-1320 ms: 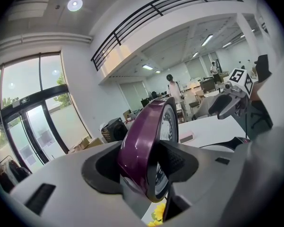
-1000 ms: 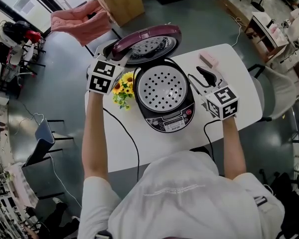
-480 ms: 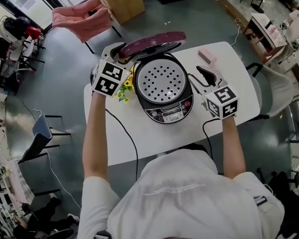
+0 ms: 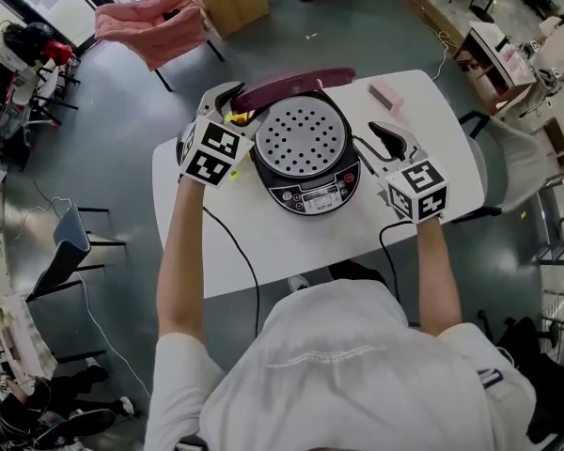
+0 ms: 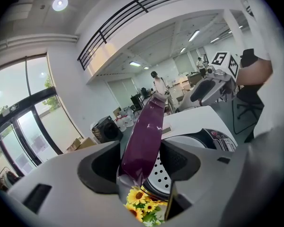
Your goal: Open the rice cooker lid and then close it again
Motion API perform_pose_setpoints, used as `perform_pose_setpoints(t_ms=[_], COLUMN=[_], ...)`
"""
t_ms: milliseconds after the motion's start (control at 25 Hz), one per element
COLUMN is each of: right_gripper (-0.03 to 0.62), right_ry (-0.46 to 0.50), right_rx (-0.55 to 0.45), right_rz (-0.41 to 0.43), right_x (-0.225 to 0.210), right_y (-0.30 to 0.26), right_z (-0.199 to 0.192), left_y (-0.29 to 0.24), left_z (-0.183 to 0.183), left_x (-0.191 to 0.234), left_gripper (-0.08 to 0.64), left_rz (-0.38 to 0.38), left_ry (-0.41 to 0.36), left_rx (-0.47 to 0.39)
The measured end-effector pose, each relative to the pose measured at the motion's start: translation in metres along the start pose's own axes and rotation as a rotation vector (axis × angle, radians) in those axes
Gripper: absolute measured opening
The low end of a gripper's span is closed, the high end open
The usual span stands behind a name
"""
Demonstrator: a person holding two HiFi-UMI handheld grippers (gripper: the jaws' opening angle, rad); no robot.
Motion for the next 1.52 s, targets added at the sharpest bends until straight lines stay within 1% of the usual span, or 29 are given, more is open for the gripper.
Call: perform_pose_setpoints(t_ms=[200, 320, 640, 920, 1080, 1280, 1520], right_gripper=[0.169, 0.169, 0.169, 0.169, 0.169, 0.169, 0.169], right_ry=[-0.002, -0.005, -0.014, -0.028, -0.034, -0.026, -0.034], right_rx=[0.013, 0.023, 0.051, 0.077, 0.083, 0.091, 0.097], right_rz=[0.005, 0.005, 0.0, -0.013, -0.011, -0.002, -0.003], right_x=[0.01, 0.018, 0.029, 0.035, 0.04, 0.049, 0.05], right_y=[0.006, 0.008, 0.018, 0.025, 0.026, 0.025, 0.026], right_z=[-0.008, -0.015, -0.033, -0.048, -0.052, -0.058, -0.06], left_y=[0.005, 0.008, 0.008, 0.011, 0.01, 0.007, 0.004], left_z=[-0.005, -0.011, -0.021, -0.031, -0.035, -0.041, -0.053], left_x=[-0.017, -0.029, -0.053, -0.074, -0.085, -0.094, -0.112], left_gripper=[0.275, 0.275, 0.293, 0.307, 0.31, 0.31, 0.31], left_rz=[-0.038, -0.063, -0.079, -0.13, -0.141, -0.159, -0.24], left_ry=[-0.017, -0.014, -0.012, 0.013, -0.007, 0.0, -0.014], left_rx=[0.003, 0.0, -0.003, -0.034, -0.032, -0.03, 0.016])
Point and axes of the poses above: the fingertips, and each gripper's own axes: y backward along the fingers, x to its left, z out of its top, the point moved 3 cm from there along y, backward along the fingers, and after that the axes turned 8 degrees about x, right-handed, at the moved point
